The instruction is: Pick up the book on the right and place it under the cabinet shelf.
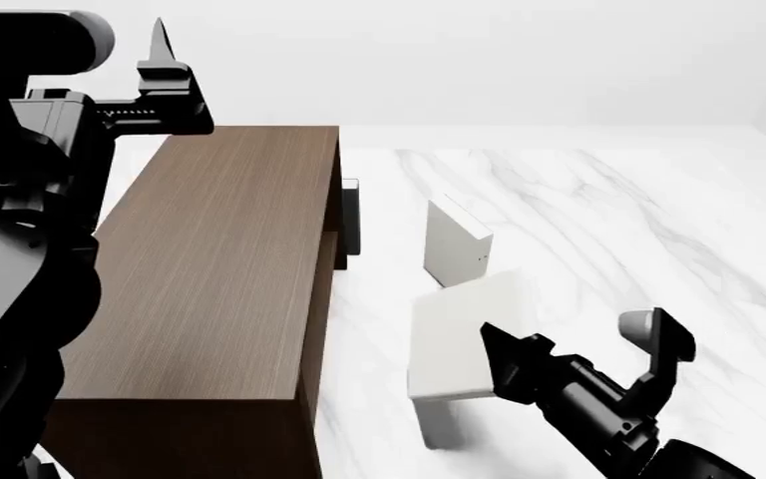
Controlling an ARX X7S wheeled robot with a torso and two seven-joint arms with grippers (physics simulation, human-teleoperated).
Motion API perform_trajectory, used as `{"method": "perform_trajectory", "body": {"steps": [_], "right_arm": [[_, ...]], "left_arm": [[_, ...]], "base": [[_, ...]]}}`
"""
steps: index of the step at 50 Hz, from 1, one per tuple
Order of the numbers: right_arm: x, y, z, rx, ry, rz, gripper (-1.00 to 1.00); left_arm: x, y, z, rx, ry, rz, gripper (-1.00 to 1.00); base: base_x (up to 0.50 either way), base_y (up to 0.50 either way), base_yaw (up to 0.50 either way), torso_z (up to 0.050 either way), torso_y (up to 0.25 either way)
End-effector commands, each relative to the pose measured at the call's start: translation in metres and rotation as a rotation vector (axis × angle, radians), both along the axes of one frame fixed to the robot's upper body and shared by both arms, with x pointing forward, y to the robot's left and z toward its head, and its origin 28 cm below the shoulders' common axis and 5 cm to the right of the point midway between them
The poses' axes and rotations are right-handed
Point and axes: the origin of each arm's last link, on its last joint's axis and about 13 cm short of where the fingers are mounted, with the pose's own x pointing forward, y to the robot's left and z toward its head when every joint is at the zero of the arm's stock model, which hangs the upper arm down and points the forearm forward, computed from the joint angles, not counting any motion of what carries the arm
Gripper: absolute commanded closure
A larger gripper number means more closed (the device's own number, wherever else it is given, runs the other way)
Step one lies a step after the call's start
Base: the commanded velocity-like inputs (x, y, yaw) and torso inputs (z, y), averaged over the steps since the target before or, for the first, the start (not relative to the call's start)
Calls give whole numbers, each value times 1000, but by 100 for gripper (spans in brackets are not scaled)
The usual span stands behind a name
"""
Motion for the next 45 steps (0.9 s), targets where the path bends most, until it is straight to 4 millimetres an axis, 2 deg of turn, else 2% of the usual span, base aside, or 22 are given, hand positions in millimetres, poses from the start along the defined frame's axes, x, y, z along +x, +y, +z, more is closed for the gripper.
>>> {"method": "perform_trajectory", "body": {"steps": [1,18,45], "right_arm": [[9,9,-11,101,-34,49,100],[14,21,-25,158,-11,100,100],[29,40,-64,224,41,138,100]], "left_arm": [[0,1,-1,1,2,0,-100],[1,1,0,0,2,-2,-100],[2,1,-3,-1,6,-8,-100]], "base": [[0,0,0,0,0],[0,0,0,1,1],[0,0,0,0,1]]}}
